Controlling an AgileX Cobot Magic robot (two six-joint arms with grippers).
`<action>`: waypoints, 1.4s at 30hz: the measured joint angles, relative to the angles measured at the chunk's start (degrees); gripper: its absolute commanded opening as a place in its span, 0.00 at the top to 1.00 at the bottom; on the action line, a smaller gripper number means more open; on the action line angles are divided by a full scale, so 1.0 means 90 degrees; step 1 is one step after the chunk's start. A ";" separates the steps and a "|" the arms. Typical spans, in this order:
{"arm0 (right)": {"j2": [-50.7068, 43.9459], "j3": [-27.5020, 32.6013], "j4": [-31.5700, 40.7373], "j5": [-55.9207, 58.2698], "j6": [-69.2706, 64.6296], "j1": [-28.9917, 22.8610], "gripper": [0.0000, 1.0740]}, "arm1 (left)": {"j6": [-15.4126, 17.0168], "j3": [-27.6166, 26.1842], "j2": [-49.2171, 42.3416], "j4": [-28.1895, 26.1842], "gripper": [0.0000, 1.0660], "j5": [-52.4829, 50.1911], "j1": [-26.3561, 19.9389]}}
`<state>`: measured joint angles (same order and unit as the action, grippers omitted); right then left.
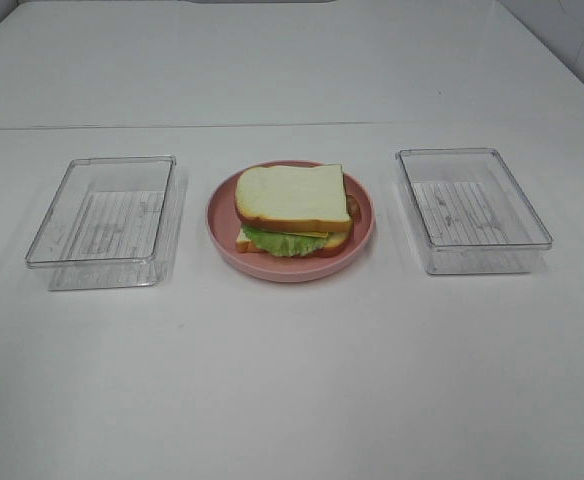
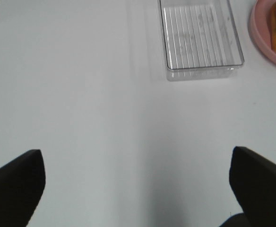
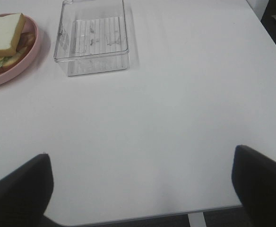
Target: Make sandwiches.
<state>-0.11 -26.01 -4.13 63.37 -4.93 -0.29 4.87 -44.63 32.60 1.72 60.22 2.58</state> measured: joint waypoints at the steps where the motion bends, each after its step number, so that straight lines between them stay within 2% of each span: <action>1: 0.0000 0.0000 0.0000 0.0000 0.0000 0.0000 0.08 | 0.0000 0.0166 -0.0821 0.0076 0.08 0.0000 0.0000; 2: 0.0000 0.0000 0.0000 0.0000 0.0000 0.0000 0.08 | 0.0000 0.0166 -0.0821 0.0076 0.08 0.0000 0.0000; 4: 0.0000 0.0000 0.0000 0.0000 0.0000 0.0000 0.08 | 0.0000 0.0369 -0.1814 0.0178 0.08 0.0006 0.0000; 5: 0.0000 0.0000 0.0000 0.0000 0.0000 0.0000 0.08 | 0.0000 0.0369 -0.1814 0.0178 0.08 0.0006 0.0000; 7: 0.0000 0.0000 0.0000 0.0000 0.0000 0.0000 0.08 | 0.0000 0.0484 -0.2597 0.0178 0.08 0.0038 0.0000; 12: 0.0000 0.0000 0.0000 0.0000 0.0000 0.0000 0.08 | 0.0000 0.0643 -0.3540 0.0127 0.09 0.0477 0.0000; 16: 0.0000 0.0000 0.0000 0.0000 0.0000 0.0000 0.08 | 0.0000 0.0732 -0.3661 0.0159 0.09 0.0828 0.0000; 19: 0.0000 0.0000 0.0006 0.0000 0.0000 0.0000 0.08 | -0.0045 0.1038 -0.3661 0.0204 0.12 0.0821 0.0000; 21: 0.0000 0.0000 0.0019 0.0000 0.0000 0.0000 0.08 | -0.0089 0.1407 -0.3661 0.0242 0.18 0.0675 0.0000; 26: 0.0000 0.0000 0.0025 0.0000 0.0000 0.0000 0.08 | -0.0095 0.1566 -0.3661 0.0185 0.25 0.0420 0.0000; 42: 0.0000 0.0000 0.0025 0.0000 0.0000 0.0000 0.08 | -0.0172 0.1655 -0.3661 -0.0153 0.26 0.0261 0.0000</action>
<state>-0.11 -26.01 -3.90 63.37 -4.93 -0.29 3.32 -29.74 -0.34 0.34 62.57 2.58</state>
